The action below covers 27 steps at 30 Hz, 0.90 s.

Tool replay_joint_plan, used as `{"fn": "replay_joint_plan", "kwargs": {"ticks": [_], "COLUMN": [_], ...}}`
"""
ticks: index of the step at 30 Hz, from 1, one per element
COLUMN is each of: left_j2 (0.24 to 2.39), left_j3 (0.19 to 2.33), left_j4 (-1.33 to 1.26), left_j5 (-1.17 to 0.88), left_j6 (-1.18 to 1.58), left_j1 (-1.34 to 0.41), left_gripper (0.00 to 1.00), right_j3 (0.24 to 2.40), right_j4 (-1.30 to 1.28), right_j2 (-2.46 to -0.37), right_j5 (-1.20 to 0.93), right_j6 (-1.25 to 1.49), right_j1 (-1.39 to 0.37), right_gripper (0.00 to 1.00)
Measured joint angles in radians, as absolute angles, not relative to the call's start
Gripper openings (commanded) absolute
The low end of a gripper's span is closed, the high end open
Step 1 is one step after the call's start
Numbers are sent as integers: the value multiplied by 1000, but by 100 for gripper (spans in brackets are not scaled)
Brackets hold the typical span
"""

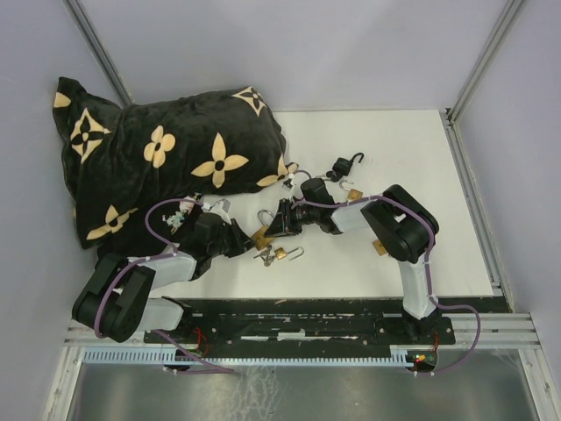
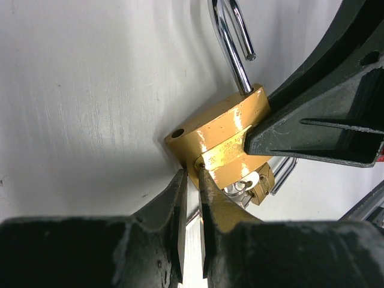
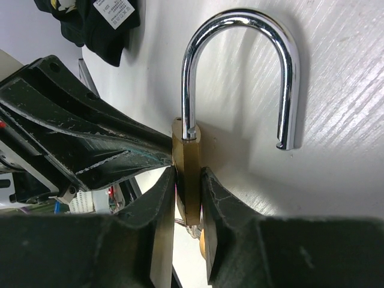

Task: Lock with the key
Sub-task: Pick up the lock from the center of the board.

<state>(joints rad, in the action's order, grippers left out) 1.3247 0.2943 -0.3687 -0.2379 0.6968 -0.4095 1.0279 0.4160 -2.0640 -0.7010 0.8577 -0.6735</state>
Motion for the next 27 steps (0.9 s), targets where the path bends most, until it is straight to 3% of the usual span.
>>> {"fn": "replay_joint_plan", "kwargs": {"ticks": [5,17,27], "left_j2": [1325,1334,1339], "left_j3": [294,294,294], "left_j4": [-369,-360,-362], "left_j5": [-239,-252,-267], "left_j6": [697,697,698], "left_j1": [-410,-410,-412], "left_gripper": [19,19,19], "right_j3": [1021,1025,1042], "right_j4": [440,453,421], "right_j2": [-2064,-2064,-2067], "right_j5": [-701,-701,-702], "right_j6": [881,878,825], "right_j1": [-673,-676,-699], "right_gripper": [35,37,32]}}
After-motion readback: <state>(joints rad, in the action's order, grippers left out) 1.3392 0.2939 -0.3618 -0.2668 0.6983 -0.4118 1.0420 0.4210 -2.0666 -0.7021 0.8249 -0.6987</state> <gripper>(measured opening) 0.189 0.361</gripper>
